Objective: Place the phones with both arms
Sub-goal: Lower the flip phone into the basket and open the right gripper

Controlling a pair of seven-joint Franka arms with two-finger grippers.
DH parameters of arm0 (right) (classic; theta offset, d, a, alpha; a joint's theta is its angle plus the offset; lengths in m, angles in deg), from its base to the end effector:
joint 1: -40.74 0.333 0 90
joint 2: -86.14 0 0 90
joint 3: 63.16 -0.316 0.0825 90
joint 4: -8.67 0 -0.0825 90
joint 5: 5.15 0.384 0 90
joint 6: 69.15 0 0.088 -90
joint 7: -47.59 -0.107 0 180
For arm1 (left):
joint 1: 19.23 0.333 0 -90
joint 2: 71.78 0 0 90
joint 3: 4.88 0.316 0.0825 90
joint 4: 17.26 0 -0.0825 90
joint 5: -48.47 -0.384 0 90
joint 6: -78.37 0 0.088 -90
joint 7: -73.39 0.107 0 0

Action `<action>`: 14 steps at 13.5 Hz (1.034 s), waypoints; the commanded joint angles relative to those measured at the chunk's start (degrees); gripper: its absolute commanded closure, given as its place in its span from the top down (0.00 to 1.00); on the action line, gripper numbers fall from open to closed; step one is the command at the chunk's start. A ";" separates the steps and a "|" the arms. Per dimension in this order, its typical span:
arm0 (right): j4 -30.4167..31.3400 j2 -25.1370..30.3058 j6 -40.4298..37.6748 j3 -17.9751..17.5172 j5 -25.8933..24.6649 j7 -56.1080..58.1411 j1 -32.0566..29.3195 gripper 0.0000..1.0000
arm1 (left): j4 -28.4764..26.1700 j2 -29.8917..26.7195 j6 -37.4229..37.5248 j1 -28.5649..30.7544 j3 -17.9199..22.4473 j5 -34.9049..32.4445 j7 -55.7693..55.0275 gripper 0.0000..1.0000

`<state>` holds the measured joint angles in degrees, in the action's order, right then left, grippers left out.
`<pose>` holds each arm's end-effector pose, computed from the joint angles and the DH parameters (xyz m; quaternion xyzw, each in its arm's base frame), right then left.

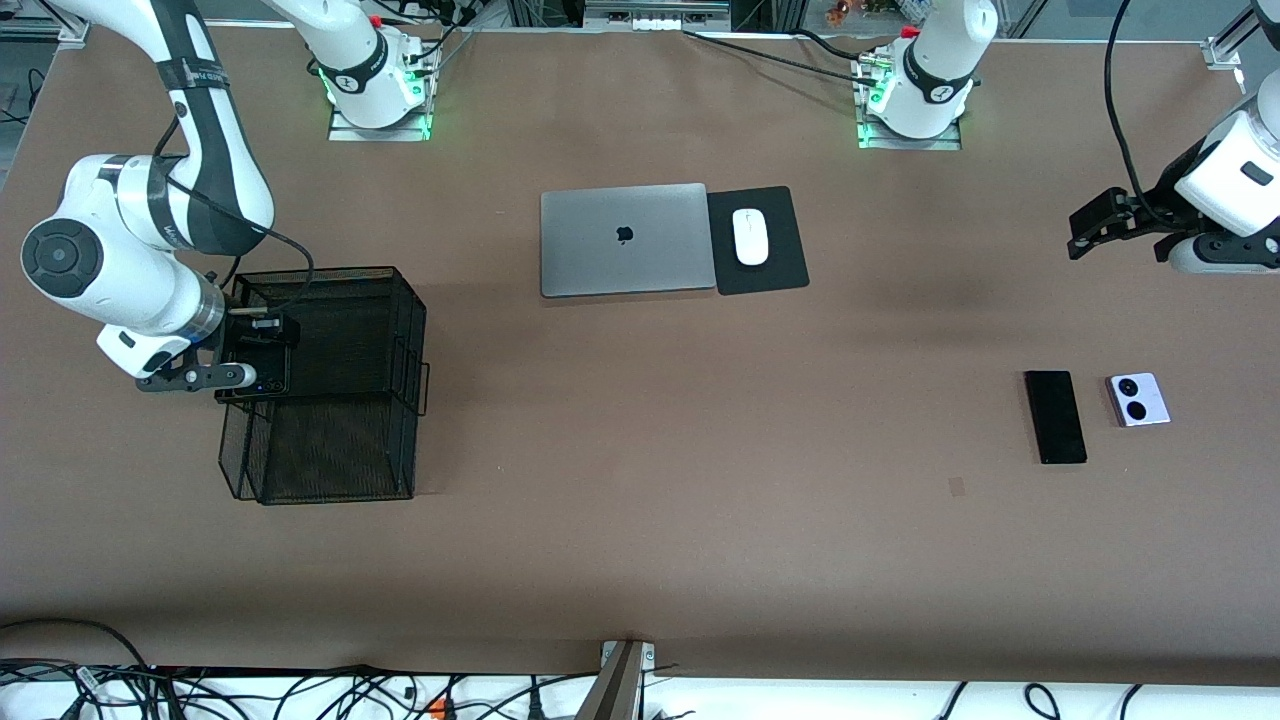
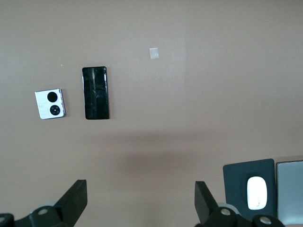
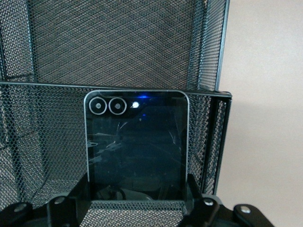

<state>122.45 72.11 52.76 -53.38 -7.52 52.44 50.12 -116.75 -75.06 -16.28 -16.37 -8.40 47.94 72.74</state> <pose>0.5871 -0.0029 0.3360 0.9967 0.0520 -0.0516 0.0354 0.5400 -0.0061 0.5843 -0.9999 0.0005 0.0136 0.0065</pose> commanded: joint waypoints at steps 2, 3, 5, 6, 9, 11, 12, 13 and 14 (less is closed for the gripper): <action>-0.05 -1.09 -0.62 -0.12 1.31 0.86 -0.24 0.00 | 1.58 0.46 1.31 -0.13 -0.09 -1.14 0.91 1.00; 0.04 -1.27 -1.14 -0.03 1.31 0.95 -0.42 0.00 | 1.58 0.64 1.40 -0.05 -0.09 -1.14 0.91 1.00; 0.04 -1.18 -2.46 -0.03 1.31 0.95 -0.68 0.00 | 1.49 1.17 1.31 0.57 0.35 -1.14 0.91 1.00; 0.04 -1.01 -2.99 -0.03 1.22 0.95 -0.77 0.00 | 1.40 2.30 1.40 0.74 0.87 -1.23 0.83 1.00; 0.04 -1.27 -3.61 -0.03 1.22 2.09 -1.64 0.00 | 1.49 8.79 1.14 3.64 1.14 -2.36 1.00 1.00; -0.22 -1.27 -4.57 0.14 1.22 1.48 -2.00 0.28 | 1.58 13.45 -0.70 3.82 1.14 -5.61 1.09 1.00; -0.31 -1.27 -4.84 0.23 1.22 1.13 -2.09 0.84 | 1.49 15.73 -2.54 3.91 1.14 -7.10 1.18 1.00; -0.66 -1.27 -4.84 0.32 1.22 1.13 -2.17 1.00 | 1.49 17.93 -4.30 4.69 1.14 -7.38 1.70 1.00; -1.27 -1.27 -4.93 0.58 1.22 1.21 -2.35 1.00 | 1.49 20.22 -6.49 6.18 1.14 -7.38 1.88 1.00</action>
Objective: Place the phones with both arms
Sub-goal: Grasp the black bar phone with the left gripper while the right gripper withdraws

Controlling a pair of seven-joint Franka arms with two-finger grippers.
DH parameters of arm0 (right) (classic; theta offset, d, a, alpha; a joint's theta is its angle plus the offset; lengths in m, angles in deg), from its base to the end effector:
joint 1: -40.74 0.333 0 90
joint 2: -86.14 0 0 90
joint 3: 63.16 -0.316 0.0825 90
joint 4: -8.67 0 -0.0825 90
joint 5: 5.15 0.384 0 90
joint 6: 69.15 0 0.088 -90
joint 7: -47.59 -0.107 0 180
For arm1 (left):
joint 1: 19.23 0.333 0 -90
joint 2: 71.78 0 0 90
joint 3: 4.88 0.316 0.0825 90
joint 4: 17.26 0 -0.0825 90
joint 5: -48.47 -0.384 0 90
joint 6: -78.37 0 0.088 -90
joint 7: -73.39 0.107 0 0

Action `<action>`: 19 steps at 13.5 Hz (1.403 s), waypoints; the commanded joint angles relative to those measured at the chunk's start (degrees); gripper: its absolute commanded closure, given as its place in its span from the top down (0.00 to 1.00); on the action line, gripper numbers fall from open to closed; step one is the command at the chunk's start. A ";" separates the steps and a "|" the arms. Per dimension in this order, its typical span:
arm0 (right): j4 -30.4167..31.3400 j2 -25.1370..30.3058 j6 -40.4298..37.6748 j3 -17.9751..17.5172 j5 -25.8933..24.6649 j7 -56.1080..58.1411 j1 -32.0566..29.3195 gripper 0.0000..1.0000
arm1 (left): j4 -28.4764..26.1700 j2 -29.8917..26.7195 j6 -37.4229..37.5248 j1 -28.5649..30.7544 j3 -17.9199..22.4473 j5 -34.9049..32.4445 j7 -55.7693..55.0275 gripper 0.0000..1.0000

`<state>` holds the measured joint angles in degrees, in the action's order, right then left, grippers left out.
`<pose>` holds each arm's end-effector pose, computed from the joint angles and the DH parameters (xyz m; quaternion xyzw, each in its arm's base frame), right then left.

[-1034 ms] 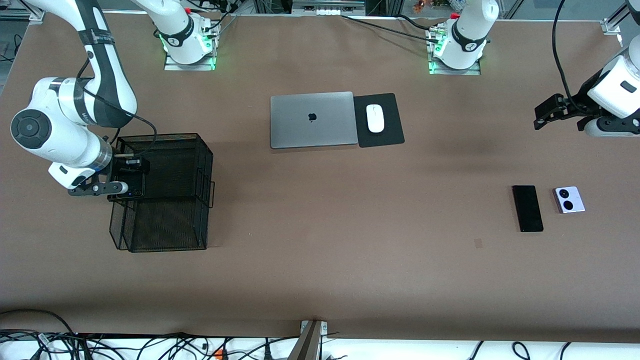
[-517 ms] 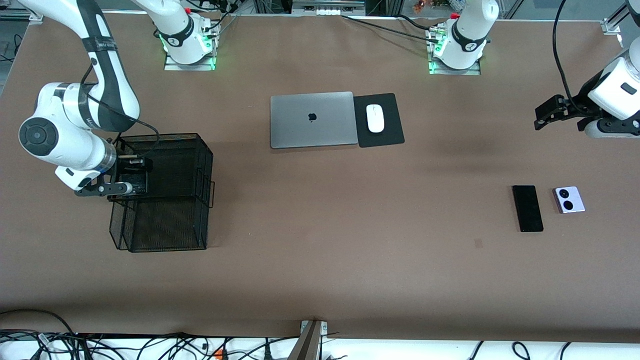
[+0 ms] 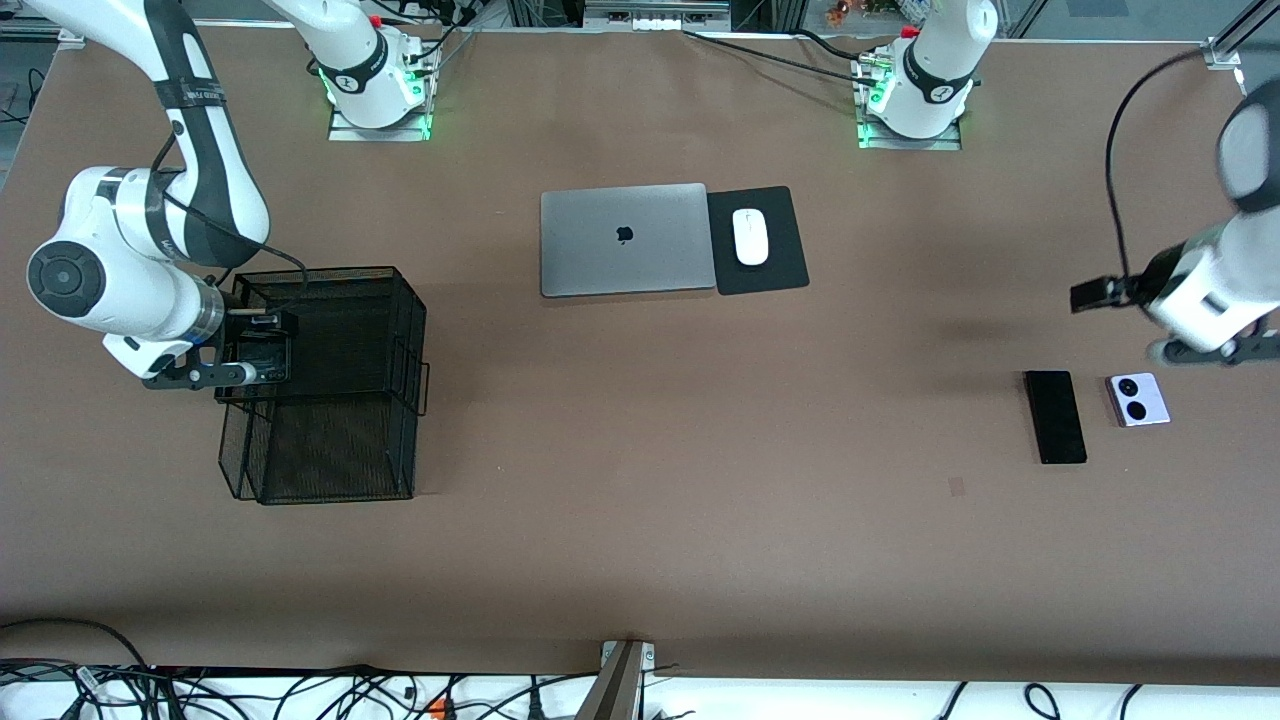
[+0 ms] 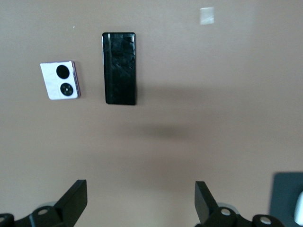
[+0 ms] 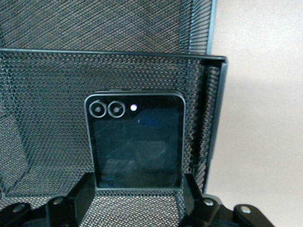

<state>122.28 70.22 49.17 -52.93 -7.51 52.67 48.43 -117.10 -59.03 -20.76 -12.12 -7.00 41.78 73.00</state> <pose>0.5798 -0.0249 0.3140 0.9939 0.0345 -0.0982 0.0352 0.5940 0.0639 0.4277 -0.9913 -0.0306 0.1189 0.0473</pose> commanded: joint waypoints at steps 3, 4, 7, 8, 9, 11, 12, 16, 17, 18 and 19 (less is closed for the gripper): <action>-4.26 0.98 -3.79 0.13 1.30 1.16 -0.66 1.00 | 1.85 10.95 -8.34 4.31 -0.25 -1.32 1.89 1.00; -6.45 1.07 -6.33 0.13 1.22 0.81 -0.57 1.00 | 1.85 13.33 -10.45 5.18 -0.25 -1.32 1.98 1.00; -13.31 1.77 -13.80 -0.83 1.13 -0.86 -0.57 1.00 | 1.85 18.17 -18.18 7.56 -0.25 -1.32 7.06 1.00; -15.33 2.03 -15.91 -1.62 1.13 -1.04 -0.57 1.00 | 1.85 20.01 -20.90 7.91 -0.34 -1.32 7.86 1.00; -17.26 2.03 -17.94 -1.80 1.13 -1.30 -0.57 1.00 | 1.76 21.51 -23.80 8.09 -0.25 -1.32 8.65 1.00; -20.08 2.64 -21.37 -3.11 1.13 -1.74 -1.44 1.00 | 1.76 24.59 -28.99 9.67 -0.43 -1.14 11.28 1.00; -20.36 3.17 -21.99 -4.86 1.13 -1.74 -3.19 1.00 | 1.76 25.65 -31.28 9.85 -0.43 -1.14 12.51 1.00; -20.45 6.77 -23.14 -11.54 1.13 -1.65 -9.61 1.00 | 1.67 27.85 -33.32 10.03 -0.43 -0.26 12.79 1.00; -20.45 7.04 -23.14 -13.12 1.13 -2.52 -10.84 1.00 | 1.59 27.85 -33.32 10.03 -0.43 -0.26 12.79 1.00; -20.45 7.65 -23.14 -14.53 1.04 -3.58 -12.07 1.00 | 1.59 27.77 -33.23 10.11 -0.52 -0.26 12.88 0.84; -20.62 8.01 -23.14 -15.94 1.04 -4.28 -12.78 1.00 | 1.59 27.77 -33.15 10.12 -0.60 -0.26 13.40 0.59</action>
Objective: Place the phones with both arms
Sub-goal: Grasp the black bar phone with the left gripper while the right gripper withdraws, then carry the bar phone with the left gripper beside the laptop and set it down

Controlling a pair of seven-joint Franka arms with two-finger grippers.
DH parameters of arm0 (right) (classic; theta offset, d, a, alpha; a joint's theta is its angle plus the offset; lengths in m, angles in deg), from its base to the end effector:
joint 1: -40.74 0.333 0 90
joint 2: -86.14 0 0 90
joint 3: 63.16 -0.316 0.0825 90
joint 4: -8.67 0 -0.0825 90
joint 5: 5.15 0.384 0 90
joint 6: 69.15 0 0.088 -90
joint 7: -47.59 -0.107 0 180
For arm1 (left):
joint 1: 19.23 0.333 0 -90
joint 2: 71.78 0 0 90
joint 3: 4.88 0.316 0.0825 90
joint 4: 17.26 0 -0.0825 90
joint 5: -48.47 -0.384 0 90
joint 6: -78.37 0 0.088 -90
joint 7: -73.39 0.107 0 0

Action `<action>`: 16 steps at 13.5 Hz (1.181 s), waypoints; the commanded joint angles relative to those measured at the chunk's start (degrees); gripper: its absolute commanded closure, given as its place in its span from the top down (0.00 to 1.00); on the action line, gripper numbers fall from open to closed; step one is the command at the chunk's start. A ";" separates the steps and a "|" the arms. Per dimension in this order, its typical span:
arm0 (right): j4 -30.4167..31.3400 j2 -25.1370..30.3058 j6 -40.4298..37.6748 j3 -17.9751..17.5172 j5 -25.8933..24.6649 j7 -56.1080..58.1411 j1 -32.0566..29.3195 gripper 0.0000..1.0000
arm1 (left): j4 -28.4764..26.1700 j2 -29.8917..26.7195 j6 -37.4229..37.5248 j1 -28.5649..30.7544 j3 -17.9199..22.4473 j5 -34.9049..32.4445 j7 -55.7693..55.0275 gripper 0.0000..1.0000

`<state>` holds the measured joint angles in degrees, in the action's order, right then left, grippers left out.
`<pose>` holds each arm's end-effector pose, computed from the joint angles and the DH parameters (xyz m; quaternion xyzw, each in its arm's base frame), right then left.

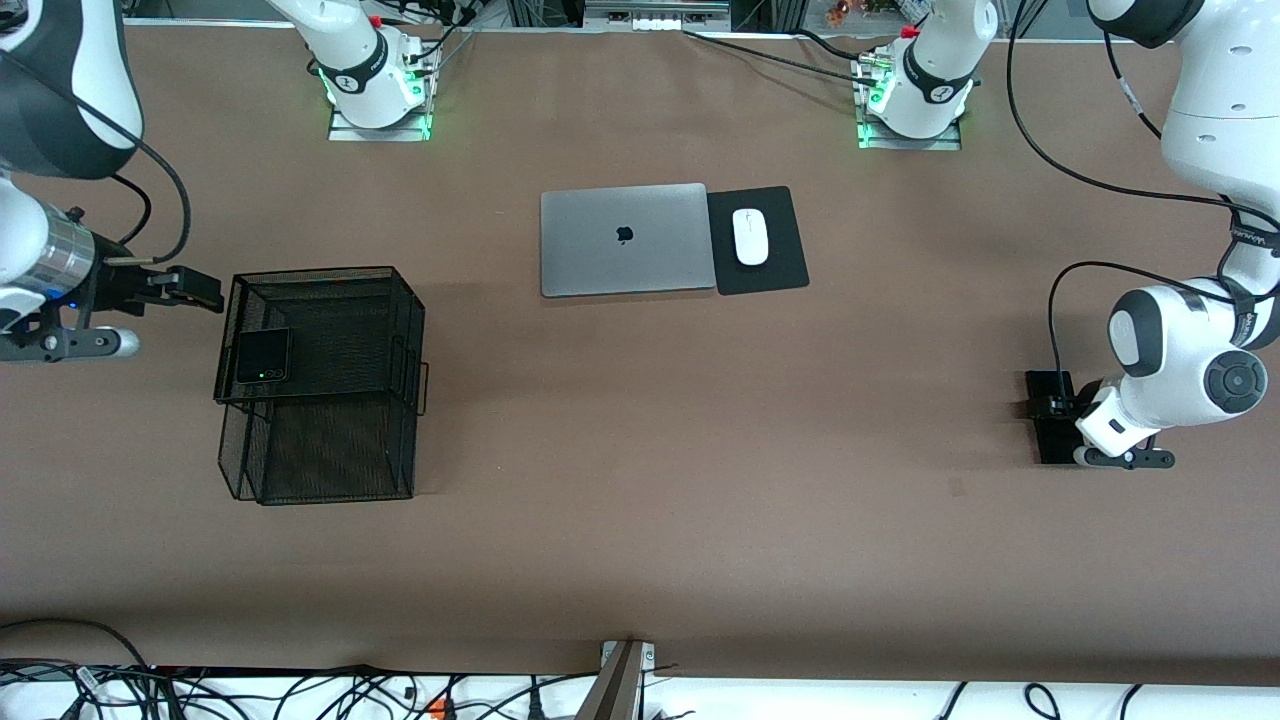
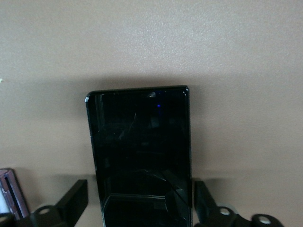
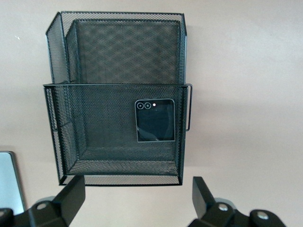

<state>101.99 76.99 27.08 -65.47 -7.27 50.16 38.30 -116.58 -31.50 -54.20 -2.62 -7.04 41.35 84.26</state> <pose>0.6003 -0.0064 0.5137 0.9981 0.0242 -0.0547 0.0138 0.6316 0.1670 0.1651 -0.9976 0.0099 0.0659 0.0166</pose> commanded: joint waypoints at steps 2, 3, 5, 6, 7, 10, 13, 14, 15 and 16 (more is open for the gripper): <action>-1.81 1.32 -1.14 -4.46 0.80 -3.53 -3.45 1.00 | 1.15 -0.20 0.73 0.70 -0.74 0.18 3.10 0.31; -2.43 1.24 -1.14 -4.47 0.80 -3.71 -3.45 1.00 | 1.15 -0.55 1.08 0.79 -1.00 0.18 3.02 0.30; -3.13 1.23 -1.05 -4.47 0.89 -3.71 -3.36 1.00 | 1.32 -3.44 3.80 0.53 -2.14 0.26 2.93 0.30; -3.40 1.23 -1.05 -4.38 0.80 -3.80 -3.36 1.00 | 1.41 -5.20 5.81 0.62 -3.19 0.18 2.84 0.28; -3.49 1.23 -1.05 -4.38 0.71 -3.89 -3.36 1.00 | 1.58 -6.78 7.83 0.53 -4.16 0.26 2.67 0.26; -3.49 1.32 -1.05 -3.77 0.01 -3.62 -3.28 1.00 | 6.92 -9.87 18.00 0.35 -9.78 0.26 1.96 0.25; -3.49 1.32 -1.05 -0.27 0.10 -3.62 -0.65 1.00 | 13.79 -9.78 27.44 -2.01 -16.19 0.26 -5.56 0.22; -3.58 1.32 -1.05 -0.16 0.01 -3.62 -0.64 1.00 | 14.15 -9.78 27.54 -3.50 -18.39 0.44 -8.38 0.22; -3.75 1.06 -1.14 -0.25 -0.08 -3.10 -0.72 1.00 | 14.15 -9.61 27.54 -5.69 -20.24 0.70 -11.11 0.22; -3.67 1.06 -1.48 -0.33 0.01 -3.27 -0.81 1.00 | 14.15 -9.26 27.54 -8.93 -20.69 0.70 -14.09 0.22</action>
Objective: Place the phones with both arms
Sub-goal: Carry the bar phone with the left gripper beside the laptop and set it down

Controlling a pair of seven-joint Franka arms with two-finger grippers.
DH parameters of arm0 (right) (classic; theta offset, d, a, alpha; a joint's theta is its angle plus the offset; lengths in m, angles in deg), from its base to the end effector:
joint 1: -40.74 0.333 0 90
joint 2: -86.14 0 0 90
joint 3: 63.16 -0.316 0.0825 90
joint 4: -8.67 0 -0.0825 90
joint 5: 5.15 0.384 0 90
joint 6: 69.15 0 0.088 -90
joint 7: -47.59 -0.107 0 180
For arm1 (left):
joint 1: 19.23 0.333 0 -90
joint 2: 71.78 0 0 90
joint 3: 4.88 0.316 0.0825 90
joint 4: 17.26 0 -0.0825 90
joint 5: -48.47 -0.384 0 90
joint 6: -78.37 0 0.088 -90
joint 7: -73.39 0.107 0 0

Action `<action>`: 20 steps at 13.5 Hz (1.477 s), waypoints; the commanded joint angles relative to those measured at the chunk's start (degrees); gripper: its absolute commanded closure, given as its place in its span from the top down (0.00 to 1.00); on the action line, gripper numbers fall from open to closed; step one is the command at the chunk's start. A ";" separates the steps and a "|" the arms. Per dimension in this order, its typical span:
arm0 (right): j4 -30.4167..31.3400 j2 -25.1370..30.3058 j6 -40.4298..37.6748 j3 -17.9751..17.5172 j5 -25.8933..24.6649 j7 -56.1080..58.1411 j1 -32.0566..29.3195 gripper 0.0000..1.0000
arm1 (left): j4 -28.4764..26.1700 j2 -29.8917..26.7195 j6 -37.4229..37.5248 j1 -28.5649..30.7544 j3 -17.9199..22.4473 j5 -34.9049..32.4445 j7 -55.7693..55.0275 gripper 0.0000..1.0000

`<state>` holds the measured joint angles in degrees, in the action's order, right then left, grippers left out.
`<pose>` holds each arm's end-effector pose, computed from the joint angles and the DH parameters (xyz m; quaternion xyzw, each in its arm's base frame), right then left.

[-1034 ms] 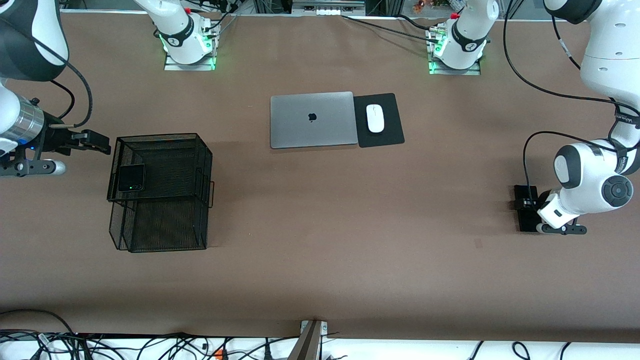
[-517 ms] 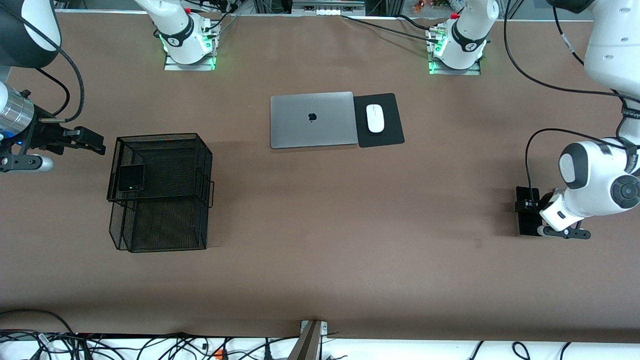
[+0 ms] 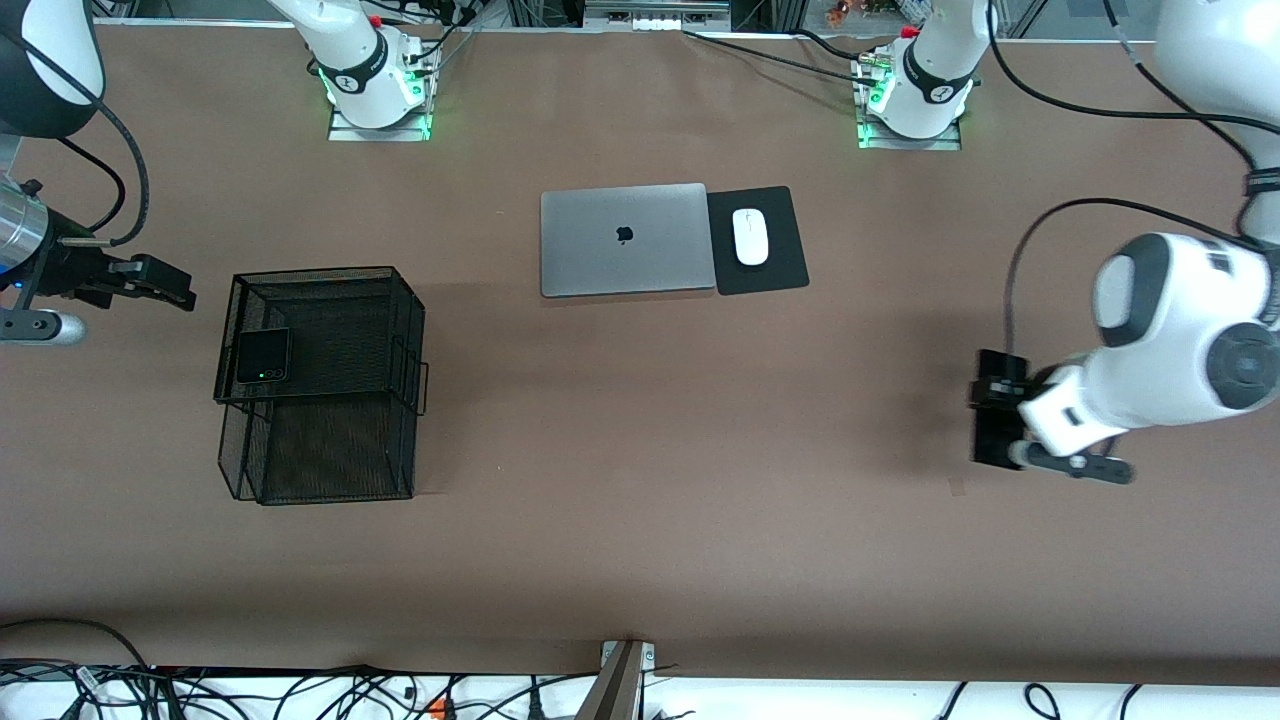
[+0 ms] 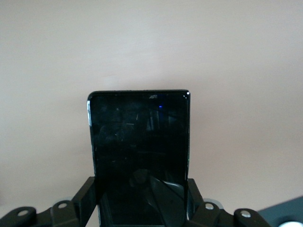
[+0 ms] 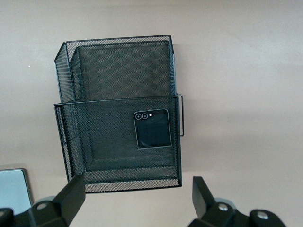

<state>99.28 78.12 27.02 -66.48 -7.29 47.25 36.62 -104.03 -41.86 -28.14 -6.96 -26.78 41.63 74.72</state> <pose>0.6010 -0.0141 0.5478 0.9996 -0.0077 -0.0214 0.0144 0.6734 -0.0662 0.3658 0.9918 -0.0996 -0.0722 0.0340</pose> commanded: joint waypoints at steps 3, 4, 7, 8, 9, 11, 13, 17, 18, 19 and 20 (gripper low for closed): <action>-0.96 0.02 -1.95 0.68 0.03 -1.16 0.86 1.00 | 2.91 5.22 0.26 -14.60 -0.87 0.59 -17.71 0.22; -0.96 0.02 -1.95 0.68 0.03 -1.16 0.86 1.00 | 4.49 7.50 -0.87 -17.33 -0.87 0.50 -22.63 0.22; -0.96 0.20 -2.04 0.77 0.11 -1.16 0.78 1.00 | 5.39 12.34 -8.24 -23.15 -0.78 0.50 -30.75 0.23; -0.96 0.20 -2.48 0.85 0.11 -1.24 0.78 1.00 | 5.30 13.66 -11.23 -25.16 -0.78 0.24 -33.64 0.23; -1.04 0.20 -2.48 0.77 0.20 -1.24 0.78 1.00 | 5.21 14.98 -14.13 -27.27 -0.52 -0.11 -36.89 0.23; -0.96 0.20 -2.57 0.42 0.46 -1.33 0.78 1.00 | 5.03 17.97 -17.66 -28.96 -0.34 -0.46 -42.17 0.24; -0.96 0.20 -2.48 0.41 0.55 -1.33 0.78 1.00 | 4.95 20.26 -20.56 -30.62 -0.16 -0.46 -44.38 0.25; -0.87 -0.16 -2.48 0.33 0.64 -1.33 0.78 1.00 | 5.03 21.06 -21.63 -33.62 2.56 -0.46 -46.59 0.50; -0.78 -0.33 -2.48 0.33 0.64 -1.33 0.78 1.00 | 4.95 21.06 -21.63 -33.62 2.56 -0.46 -46.59 0.80; -0.69 -0.59 -2.48 0.24 0.64 -1.33 0.78 1.00 | 4.77 21.06 -21.63 -33.62 2.56 -0.55 -46.59 1.00; -0.69 -0.60 -2.31 -0.11 0.64 -1.33 0.78 1.00 | 4.86 20.89 -21.63 -33.53 2.56 -0.55 -46.50 1.00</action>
<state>99.28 77.88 25.60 -66.23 -7.28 46.76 37.22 -100.57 -20.87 -50.38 -39.58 -25.08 41.69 29.02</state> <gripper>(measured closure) 0.000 0.181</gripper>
